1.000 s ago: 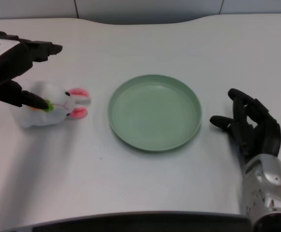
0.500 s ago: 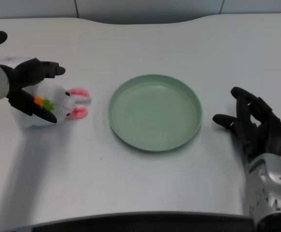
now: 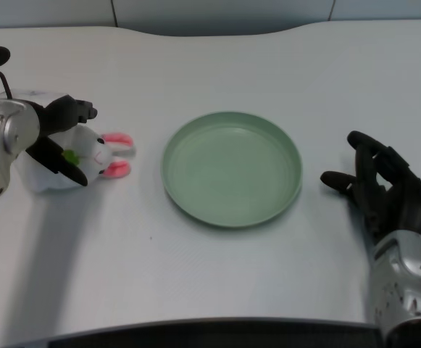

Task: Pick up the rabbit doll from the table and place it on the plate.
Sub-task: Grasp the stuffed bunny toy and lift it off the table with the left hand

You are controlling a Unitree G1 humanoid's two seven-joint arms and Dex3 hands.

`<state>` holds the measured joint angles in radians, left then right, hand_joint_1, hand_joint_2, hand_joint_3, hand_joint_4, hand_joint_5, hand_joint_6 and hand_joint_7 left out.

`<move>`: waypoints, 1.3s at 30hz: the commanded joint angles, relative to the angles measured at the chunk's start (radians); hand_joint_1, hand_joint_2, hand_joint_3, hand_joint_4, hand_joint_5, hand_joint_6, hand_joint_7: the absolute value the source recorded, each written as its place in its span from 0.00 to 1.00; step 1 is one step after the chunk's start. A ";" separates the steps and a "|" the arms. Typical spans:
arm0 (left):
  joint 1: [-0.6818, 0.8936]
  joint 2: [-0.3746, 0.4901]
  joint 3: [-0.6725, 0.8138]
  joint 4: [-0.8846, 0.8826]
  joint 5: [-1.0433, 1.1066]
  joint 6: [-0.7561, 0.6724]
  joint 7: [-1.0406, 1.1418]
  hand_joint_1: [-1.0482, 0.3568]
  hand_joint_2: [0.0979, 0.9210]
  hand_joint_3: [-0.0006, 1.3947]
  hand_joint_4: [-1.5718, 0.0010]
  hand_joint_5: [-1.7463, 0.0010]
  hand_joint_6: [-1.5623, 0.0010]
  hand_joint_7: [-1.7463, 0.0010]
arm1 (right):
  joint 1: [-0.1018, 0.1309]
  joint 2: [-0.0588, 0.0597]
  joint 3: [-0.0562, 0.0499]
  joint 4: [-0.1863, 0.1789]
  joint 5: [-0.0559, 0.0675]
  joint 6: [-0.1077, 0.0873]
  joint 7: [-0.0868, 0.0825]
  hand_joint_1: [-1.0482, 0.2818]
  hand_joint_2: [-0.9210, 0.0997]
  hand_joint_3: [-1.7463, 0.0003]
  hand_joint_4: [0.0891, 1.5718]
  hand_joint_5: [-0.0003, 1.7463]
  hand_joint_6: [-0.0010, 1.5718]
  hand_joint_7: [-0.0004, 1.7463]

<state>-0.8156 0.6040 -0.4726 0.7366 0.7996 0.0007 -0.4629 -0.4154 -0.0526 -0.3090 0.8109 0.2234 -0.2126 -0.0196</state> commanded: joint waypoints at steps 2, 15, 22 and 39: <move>-0.021 0.002 -0.039 0.060 0.039 -0.031 0.071 0.07 0.94 0.00 0.98 0.99 0.92 0.99 | 0.001 0.000 -0.001 -0.002 0.004 0.012 -0.004 0.57 0.00 0.81 0.40 0.59 0.43 0.26; -0.031 0.012 -0.098 0.111 0.106 -0.076 0.153 0.08 0.93 0.00 0.96 0.98 0.91 0.99 | 0.001 -0.002 -0.003 -0.002 0.007 0.012 0.000 0.56 0.00 0.81 0.41 0.59 0.44 0.27; -0.033 -0.002 -0.114 0.173 0.116 -0.097 0.245 0.09 0.94 0.00 0.93 0.97 0.89 0.99 | -0.001 0.000 -0.005 0.000 0.009 0.018 -0.003 0.56 0.00 0.82 0.42 0.60 0.44 0.27; -0.082 -0.049 -0.120 0.388 0.091 -0.136 0.465 0.17 0.94 0.01 0.86 0.96 0.85 1.00 | 0.010 0.002 -0.002 -0.015 0.006 0.014 -0.003 0.57 0.00 0.82 0.41 0.59 0.44 0.26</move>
<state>-0.8806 0.5579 -0.5871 1.1107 0.8960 -0.1271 -0.0081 -0.4152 -0.0524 -0.3112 0.8033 0.2260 -0.2037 -0.0216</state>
